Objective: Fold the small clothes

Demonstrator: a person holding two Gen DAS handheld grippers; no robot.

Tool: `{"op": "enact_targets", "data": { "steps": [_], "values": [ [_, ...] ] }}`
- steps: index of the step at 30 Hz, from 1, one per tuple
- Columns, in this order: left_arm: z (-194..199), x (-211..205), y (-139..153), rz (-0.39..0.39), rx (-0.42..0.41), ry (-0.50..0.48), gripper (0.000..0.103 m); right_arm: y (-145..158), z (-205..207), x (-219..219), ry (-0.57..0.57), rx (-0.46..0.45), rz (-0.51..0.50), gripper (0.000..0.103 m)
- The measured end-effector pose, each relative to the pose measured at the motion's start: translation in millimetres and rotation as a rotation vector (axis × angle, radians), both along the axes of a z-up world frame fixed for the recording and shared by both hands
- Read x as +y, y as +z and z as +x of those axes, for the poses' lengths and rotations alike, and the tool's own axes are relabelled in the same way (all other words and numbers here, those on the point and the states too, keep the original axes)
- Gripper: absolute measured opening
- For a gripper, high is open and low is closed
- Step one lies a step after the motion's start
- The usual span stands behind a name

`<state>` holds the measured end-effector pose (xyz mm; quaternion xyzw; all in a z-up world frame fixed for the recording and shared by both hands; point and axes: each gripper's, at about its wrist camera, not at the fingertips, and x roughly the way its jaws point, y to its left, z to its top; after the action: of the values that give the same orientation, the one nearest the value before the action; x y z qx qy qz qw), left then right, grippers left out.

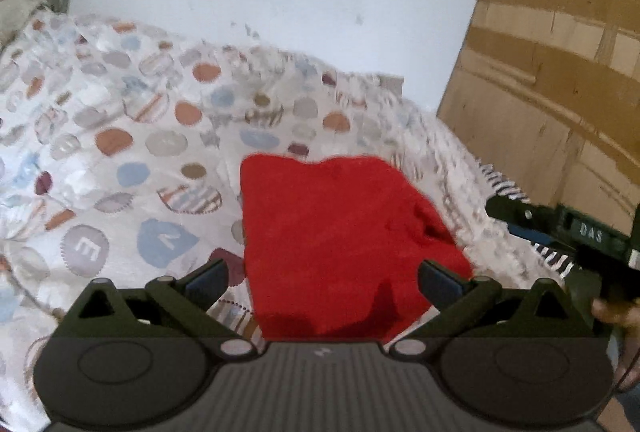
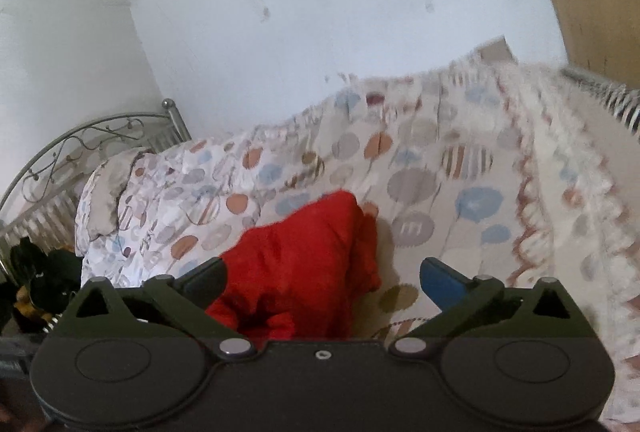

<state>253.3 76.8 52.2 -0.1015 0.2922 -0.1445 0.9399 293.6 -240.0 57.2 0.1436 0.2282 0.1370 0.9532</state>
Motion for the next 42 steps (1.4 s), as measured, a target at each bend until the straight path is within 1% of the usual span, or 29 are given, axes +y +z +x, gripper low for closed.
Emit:
{"op": "enact_targets", "data": {
  "steps": [3,8,11,14,17,20,26,29,33,38,40,42],
  "values": [
    [-25.6,-3.1,16.8,0.020,-0.057,0.019,0.102,19.7,-29.1,4.0,-0.005,-0.058,-0.061,0.102],
    [-69.9,-10.5,36.6,0.055,-0.134,0.043,0.102,43.4,-83.0,11.2,-0.003,-0.158,-0.124,0.103],
    [-95.8,-13.0,41.1,0.082,-0.165,0.069,0.102,49.0,-112.4,15.9,-0.013,-0.185,-0.152,0.103],
    [-121.3,-12.0,41.4,0.091,-0.192,0.097,0.102,49.3,-141.0,19.9,-0.018,-0.208,-0.177,0.103],
    [-146.4,-8.0,38.0,0.098,-0.209,0.129,0.102,45.1,-170.5,22.0,-0.030,-0.231,-0.199,0.103],
    [-169.0,-2.0,32.1,0.108,-0.210,0.155,0.102,40.6,-194.1,22.5,-0.043,-0.230,-0.222,0.103],
    [-203.0,9.2,11.2,0.130,-0.206,0.195,0.102,27.1,-235.5,25.6,-0.066,-0.251,-0.288,0.103],
    [-213.9,10.7,-1.0,0.151,-0.196,0.201,0.102,18.8,-248.2,26.0,-0.083,-0.243,-0.288,0.103],
    [-225.4,14.1,-15.2,0.142,-0.182,0.212,0.102,9.7,-262.5,27.9,-0.096,-0.229,-0.281,0.103],
    [-236.6,17.4,-23.2,0.127,-0.191,0.232,0.103,4.7,-278.2,34.0,-0.119,-0.269,-0.317,0.103],
    [-240.3,17.9,-24.2,0.127,-0.200,0.242,0.102,2.8,-279.9,36.3,-0.109,-0.275,-0.309,0.103],
    [-242.1,17.9,-24.9,0.129,-0.201,0.245,0.102,0.9,-276.6,37.6,-0.078,-0.258,-0.305,0.103]
  ]
}}
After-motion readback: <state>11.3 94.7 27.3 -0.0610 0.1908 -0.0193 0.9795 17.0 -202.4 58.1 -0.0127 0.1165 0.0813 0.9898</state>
